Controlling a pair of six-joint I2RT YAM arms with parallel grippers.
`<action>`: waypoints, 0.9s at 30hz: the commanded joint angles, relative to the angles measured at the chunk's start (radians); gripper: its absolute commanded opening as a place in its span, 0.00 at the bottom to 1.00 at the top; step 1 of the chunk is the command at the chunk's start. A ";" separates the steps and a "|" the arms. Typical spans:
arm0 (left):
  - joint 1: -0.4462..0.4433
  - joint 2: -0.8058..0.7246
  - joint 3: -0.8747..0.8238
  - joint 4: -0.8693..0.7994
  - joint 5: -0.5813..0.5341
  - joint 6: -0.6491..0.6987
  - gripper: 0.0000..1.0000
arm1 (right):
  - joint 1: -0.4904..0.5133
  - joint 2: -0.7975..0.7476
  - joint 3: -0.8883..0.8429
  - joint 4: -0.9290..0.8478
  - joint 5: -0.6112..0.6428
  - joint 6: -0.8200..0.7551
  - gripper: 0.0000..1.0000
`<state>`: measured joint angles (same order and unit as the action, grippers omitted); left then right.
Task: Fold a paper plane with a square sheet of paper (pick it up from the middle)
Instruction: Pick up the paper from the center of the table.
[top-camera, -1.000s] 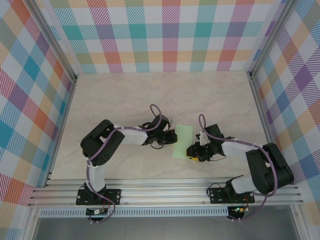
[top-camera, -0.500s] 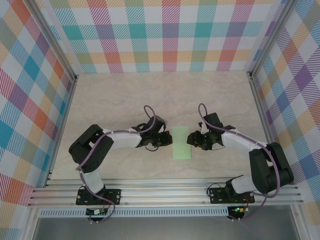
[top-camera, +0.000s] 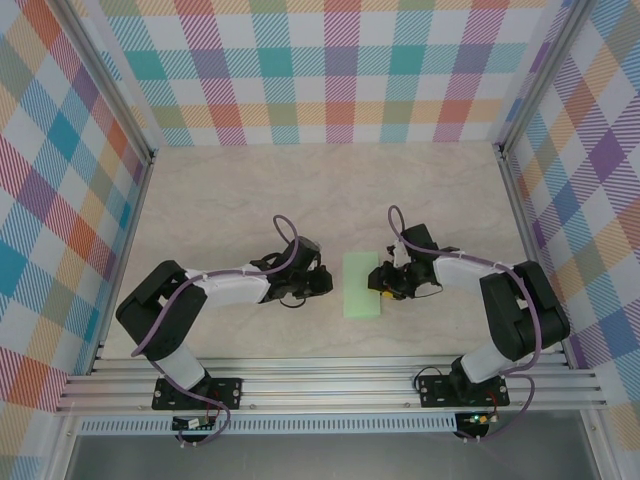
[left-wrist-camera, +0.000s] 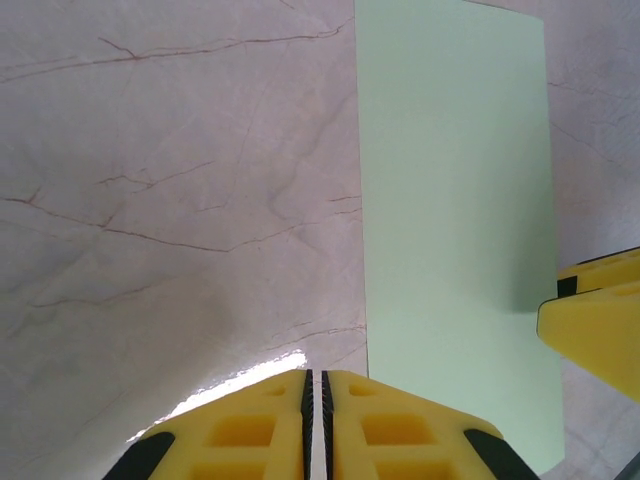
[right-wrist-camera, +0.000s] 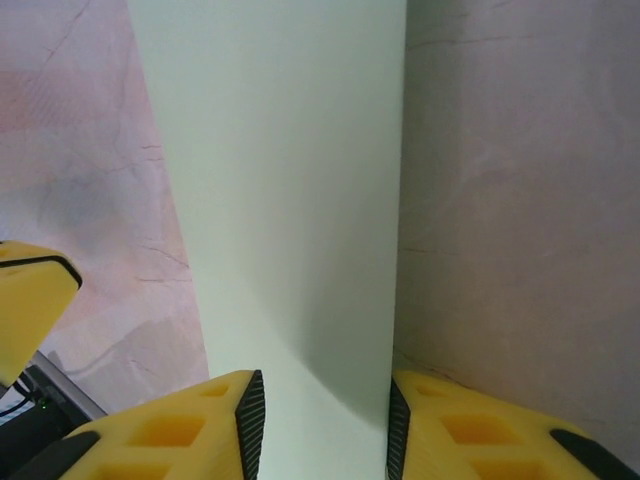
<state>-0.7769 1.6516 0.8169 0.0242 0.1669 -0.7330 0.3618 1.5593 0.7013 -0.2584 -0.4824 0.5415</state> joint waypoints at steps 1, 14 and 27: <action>-0.008 -0.031 -0.013 -0.019 -0.019 -0.009 0.13 | 0.004 0.011 0.002 0.042 -0.062 -0.003 0.36; 0.030 -0.159 -0.091 -0.055 -0.083 -0.051 0.13 | 0.005 -0.022 0.071 0.128 -0.226 0.092 0.11; 0.132 -0.394 -0.201 -0.118 -0.096 -0.109 0.22 | 0.046 0.075 0.158 0.336 -0.349 0.239 0.15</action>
<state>-0.6659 1.3029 0.6361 -0.0513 0.0868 -0.8242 0.3893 1.5883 0.8265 0.0044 -0.7746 0.7448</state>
